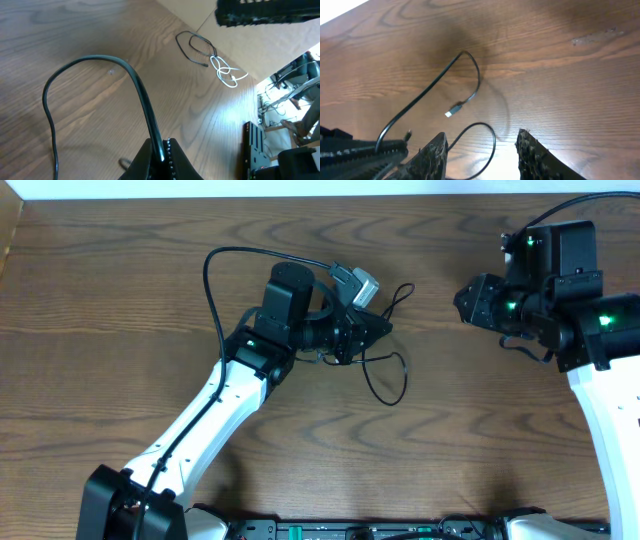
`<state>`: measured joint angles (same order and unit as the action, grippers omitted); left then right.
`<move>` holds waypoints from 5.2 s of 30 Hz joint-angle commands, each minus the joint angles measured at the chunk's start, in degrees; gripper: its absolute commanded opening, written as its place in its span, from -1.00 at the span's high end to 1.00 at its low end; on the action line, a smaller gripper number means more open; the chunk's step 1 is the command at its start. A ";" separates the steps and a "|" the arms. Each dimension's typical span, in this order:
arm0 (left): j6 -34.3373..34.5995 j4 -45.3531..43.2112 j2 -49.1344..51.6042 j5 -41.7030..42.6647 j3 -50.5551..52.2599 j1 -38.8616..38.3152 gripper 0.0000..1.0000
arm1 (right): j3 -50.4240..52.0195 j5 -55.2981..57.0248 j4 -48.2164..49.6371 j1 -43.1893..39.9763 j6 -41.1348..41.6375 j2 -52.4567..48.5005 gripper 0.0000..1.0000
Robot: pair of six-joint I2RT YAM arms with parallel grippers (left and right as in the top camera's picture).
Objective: Untangle cables
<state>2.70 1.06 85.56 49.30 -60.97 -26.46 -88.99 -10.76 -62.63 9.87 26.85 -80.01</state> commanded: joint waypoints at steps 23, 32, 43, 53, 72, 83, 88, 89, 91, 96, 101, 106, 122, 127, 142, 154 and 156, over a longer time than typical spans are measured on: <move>1.05 -0.70 -1.77 1.31 0.11 0.02 0.85 | 0.20 -9.44 11.45 10.47 25.49 -8.15 0.14; 1.07 -3.34 -2.21 3.45 0.11 0.02 0.86 | 0.20 -7.34 11.50 10.86 26.32 -8.15 0.21; 1.46 -3.56 -2.34 4.28 0.11 0.02 0.86 | 0.22 -5.99 11.45 10.86 26.32 -8.15 0.43; 2.58 -4.20 -2.40 5.75 0.11 -0.13 0.85 | 0.24 -5.88 11.63 11.28 26.97 -8.41 0.49; 3.45 -5.68 -2.43 5.70 0.11 -0.13 0.85 | 0.24 -5.79 12.72 11.56 22.49 -10.34 0.98; 3.43 -5.66 -2.40 5.70 0.11 -0.13 0.12 | 0.24 -5.90 11.39 6.80 16.41 -10.32 0.98; 3.41 -5.66 -2.40 5.51 0.11 -0.07 -0.81 | 0.22 -7.04 11.93 6.34 15.08 -10.32 0.98; 3.41 -5.66 -2.40 5.49 0.11 0.04 -0.90 | 0.22 -7.26 11.93 6.29 14.27 -10.32 0.98; 3.39 -5.07 -2.40 5.22 0.11 0.48 -0.93 | 0.17 -7.98 11.63 5.92 10.69 -10.27 0.98; 3.39 0.46 -2.40 5.11 0.11 2.80 -0.93 | 0.15 -10.45 8.83 3.85 -0.90 -10.21 0.98; -0.52 13.18 -2.43 1.42 0.11 5.62 -0.94 | 0.04 -9.53 6.29 2.01 -10.45 -9.57 0.98; -0.52 16.06 -2.43 -2.47 0.11 7.21 -0.95 | -0.15 -6.29 5.31 1.18 -13.92 -7.82 0.98; -3.76 18.86 -15.98 -11.45 0.11 14.62 -0.96 | -0.26 3.78 1.44 -1.25 -21.27 -0.98 0.98; -3.76 19.56 -22.77 -11.67 0.11 17.86 -0.96 | -0.57 3.32 2.12 -4.63 -23.65 -0.98 0.98; -5.44 21.03 -26.60 -11.47 0.11 20.28 -0.96 | -20.61 -6.97 3.41 -12.52 -31.67 -1.01 0.98; 7.69 22.51 -27.63 -27.71 0.11 23.71 -0.96 | -24.30 -4.35 1.22 -16.72 -29.00 -4.07 0.99; 7.69 22.53 -27.71 -27.71 0.11 23.71 -0.96 | -24.30 -4.28 0.72 -18.51 -28.28 -6.51 0.98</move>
<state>8.23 23.53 58.98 24.01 -60.93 -2.98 -112.55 -15.94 -61.52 -6.55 -3.09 -83.13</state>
